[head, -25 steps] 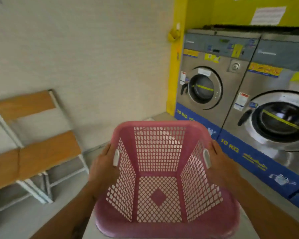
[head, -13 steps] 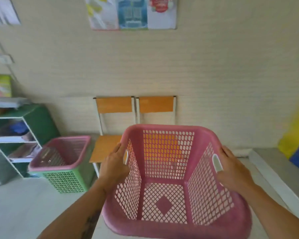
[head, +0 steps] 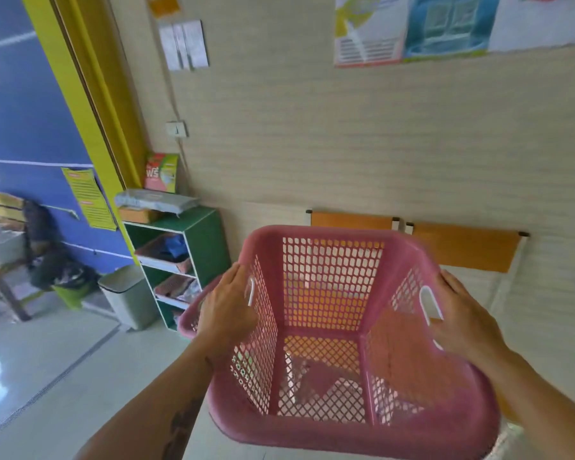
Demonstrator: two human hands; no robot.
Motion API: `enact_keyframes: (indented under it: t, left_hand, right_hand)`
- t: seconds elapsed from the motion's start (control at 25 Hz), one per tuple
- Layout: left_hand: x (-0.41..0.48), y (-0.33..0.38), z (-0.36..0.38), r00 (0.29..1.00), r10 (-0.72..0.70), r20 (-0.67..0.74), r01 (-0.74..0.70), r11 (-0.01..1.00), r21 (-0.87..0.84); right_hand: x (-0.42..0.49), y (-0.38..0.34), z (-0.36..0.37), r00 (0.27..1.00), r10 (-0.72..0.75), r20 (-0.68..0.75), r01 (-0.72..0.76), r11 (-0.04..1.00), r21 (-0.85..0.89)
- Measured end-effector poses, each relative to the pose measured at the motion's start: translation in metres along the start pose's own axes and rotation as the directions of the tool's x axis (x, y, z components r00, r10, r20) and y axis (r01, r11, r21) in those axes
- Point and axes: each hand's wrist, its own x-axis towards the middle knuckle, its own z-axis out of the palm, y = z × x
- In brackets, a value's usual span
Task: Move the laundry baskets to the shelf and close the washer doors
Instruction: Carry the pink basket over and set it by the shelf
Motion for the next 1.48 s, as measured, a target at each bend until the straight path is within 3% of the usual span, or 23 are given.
enact_keyframes:
  t: [0.4,0.76,0.92,1.16,1.32,1.48]
  left_hand:
    - [0.200,-0.175,0.004,0.996,-0.039,-0.077,0.050,0.989,0.139]
    - [0.348,-0.345,0.046,0.996,0.045,0.076,-0.052,0.994,0.092]
    - [0.400,-0.391,0.079,0.981,0.103,0.163,-0.116,0.991,0.068]
    - [0.440,-0.454,0.154,0.963,0.066,0.260,-0.084,0.995,0.056]
    - [0.431,-0.495,0.232,0.913,0.073,0.402,-0.081,0.997,0.001]
    - [0.414,-0.539,0.315,0.849,0.054,0.525,-0.069,0.998,0.010]
  right_hand:
    - [0.216,-0.156,0.112,0.995,-0.096,0.024,0.095,0.994,0.049]
    - [0.305,-0.276,0.224,0.991,0.093,0.096,-0.092,0.996,-0.007]
    - [0.338,-0.298,0.263,0.977,0.156,0.146,-0.153,0.988,-0.032]
    - [0.377,-0.305,0.349,0.958,0.193,0.212,-0.191,0.981,-0.030]
    - [0.378,-0.299,0.423,0.868,0.347,0.355,-0.343,0.936,-0.077]
    - [0.375,-0.294,0.498,0.819,0.427,0.383,-0.382,0.904,-0.190]
